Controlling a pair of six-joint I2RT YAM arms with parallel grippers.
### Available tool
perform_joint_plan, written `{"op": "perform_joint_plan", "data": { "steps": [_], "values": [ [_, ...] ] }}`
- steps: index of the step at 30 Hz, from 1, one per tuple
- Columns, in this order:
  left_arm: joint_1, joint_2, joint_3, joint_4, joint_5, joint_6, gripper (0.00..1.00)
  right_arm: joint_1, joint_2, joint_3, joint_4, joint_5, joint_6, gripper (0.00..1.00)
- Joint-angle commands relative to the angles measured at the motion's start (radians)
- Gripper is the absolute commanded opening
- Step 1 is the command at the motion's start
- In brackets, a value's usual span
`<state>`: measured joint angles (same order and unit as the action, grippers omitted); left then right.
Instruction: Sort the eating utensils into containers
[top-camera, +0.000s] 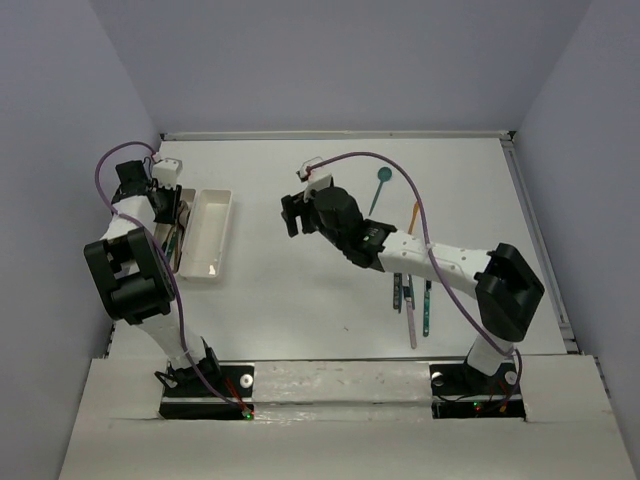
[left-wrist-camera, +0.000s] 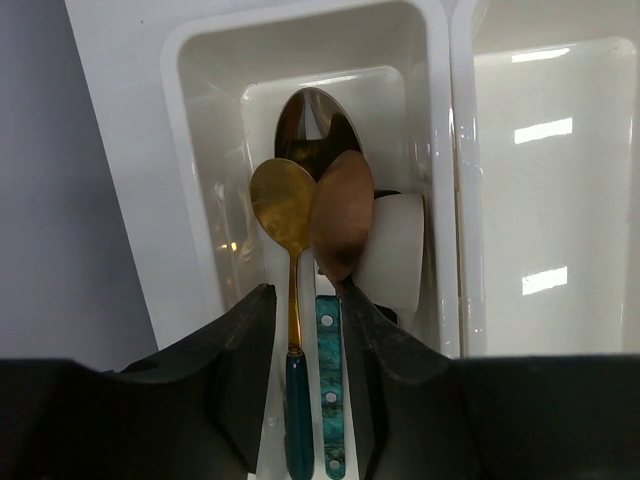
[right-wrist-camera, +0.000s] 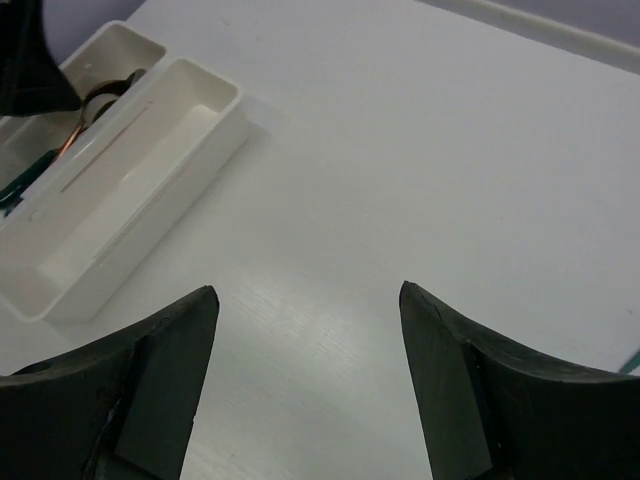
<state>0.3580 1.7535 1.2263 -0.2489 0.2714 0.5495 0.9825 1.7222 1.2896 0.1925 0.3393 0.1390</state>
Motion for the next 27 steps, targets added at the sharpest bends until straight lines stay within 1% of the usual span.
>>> {"op": "perform_joint_plan", "data": {
  "steps": [1,3,8,11,13,14,17,22,25,27],
  "values": [
    [0.001,-0.015,0.050,0.042,-0.009,-0.010,0.45,-0.119,-0.004,0.036,-0.102,-0.016,0.122,0.78],
    [-0.001,-0.009,0.055,0.046,-0.014,-0.008,0.47,-0.128,-0.007,0.021,-0.102,0.000,0.105,0.78],
    [-0.001,-0.006,0.050,0.051,-0.028,-0.006,0.47,-0.137,-0.006,0.013,-0.133,0.015,0.082,0.78],
    [-0.001,-0.048,0.024,0.054,0.009,-0.010,0.49,-0.159,-0.003,0.025,-0.172,0.007,0.089,0.78],
    [-0.001,-0.094,0.009,0.062,0.037,-0.020,0.50,-0.205,0.007,0.043,-0.235,-0.014,0.114,0.78],
    [-0.001,-0.109,0.009,0.062,0.043,-0.025,0.52,-0.247,0.010,0.059,-0.246,-0.040,0.134,0.78],
    [-0.001,-0.164,0.019,0.062,0.048,-0.042,0.54,-0.318,0.030,0.080,-0.284,-0.081,0.184,0.78],
    [-0.001,-0.238,-0.001,0.062,0.074,-0.042,0.56,-0.428,0.082,0.128,-0.340,-0.065,0.194,0.78],
    [-0.001,-0.275,-0.049,0.063,0.110,-0.030,0.57,-0.502,0.138,0.178,-0.396,-0.083,0.212,0.78],
    [-0.001,-0.293,-0.071,0.062,0.126,-0.017,0.58,-0.530,0.187,0.209,-0.418,-0.066,0.221,0.77]
  ]
}}
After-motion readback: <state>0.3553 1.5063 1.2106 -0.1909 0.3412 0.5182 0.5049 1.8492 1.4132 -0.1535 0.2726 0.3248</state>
